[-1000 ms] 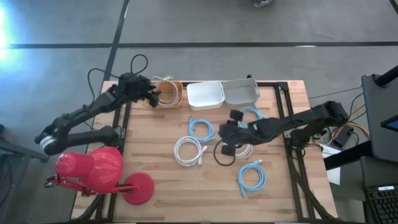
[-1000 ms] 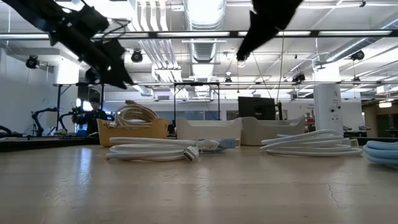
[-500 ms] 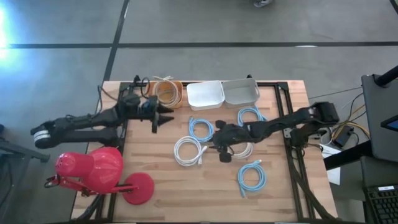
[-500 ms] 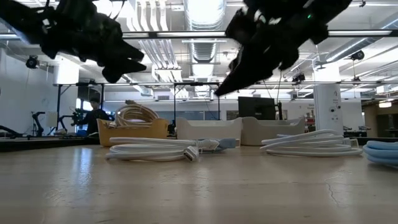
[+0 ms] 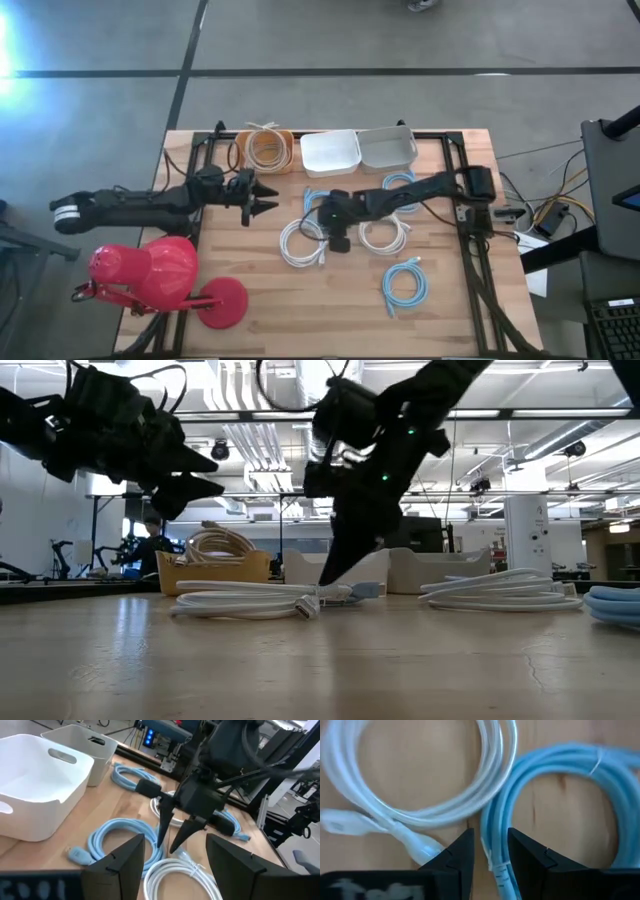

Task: Sort HDMI cables
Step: Put the blue hdmi cable into the white bin

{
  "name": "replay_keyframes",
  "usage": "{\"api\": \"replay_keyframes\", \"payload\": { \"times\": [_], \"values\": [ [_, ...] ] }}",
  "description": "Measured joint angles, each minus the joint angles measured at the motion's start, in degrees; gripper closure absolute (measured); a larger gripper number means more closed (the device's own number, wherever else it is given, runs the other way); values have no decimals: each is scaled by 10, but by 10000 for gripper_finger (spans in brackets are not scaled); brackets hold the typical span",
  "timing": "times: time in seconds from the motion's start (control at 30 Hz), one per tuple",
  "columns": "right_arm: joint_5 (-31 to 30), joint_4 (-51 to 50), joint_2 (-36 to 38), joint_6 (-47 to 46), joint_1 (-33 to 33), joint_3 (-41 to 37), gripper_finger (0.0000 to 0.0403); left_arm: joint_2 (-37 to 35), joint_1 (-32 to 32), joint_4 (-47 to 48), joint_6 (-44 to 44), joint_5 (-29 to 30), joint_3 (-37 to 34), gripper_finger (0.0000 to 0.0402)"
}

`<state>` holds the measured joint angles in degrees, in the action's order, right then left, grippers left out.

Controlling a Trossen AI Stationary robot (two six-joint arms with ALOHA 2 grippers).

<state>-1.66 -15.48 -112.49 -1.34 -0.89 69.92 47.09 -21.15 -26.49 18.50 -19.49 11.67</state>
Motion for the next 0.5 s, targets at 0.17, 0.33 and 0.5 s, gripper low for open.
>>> {"api": "replay_keyframes", "payload": {
  "times": [0.17, 0.33, 0.5],
  "values": [
    [-1, -37, -45, 18, -3, 52, 305, 0, 0, -1, 0, 0, -1, 189],
    [-3, -39, -74, 11, -7, 85, 308, 0, 0, -1, 0, 1, -5, 189],
    [-32, -56, -73, 13, -6, 96, 296, 0, 0, -1, 0, 1, -6, 189]
  ]
}}
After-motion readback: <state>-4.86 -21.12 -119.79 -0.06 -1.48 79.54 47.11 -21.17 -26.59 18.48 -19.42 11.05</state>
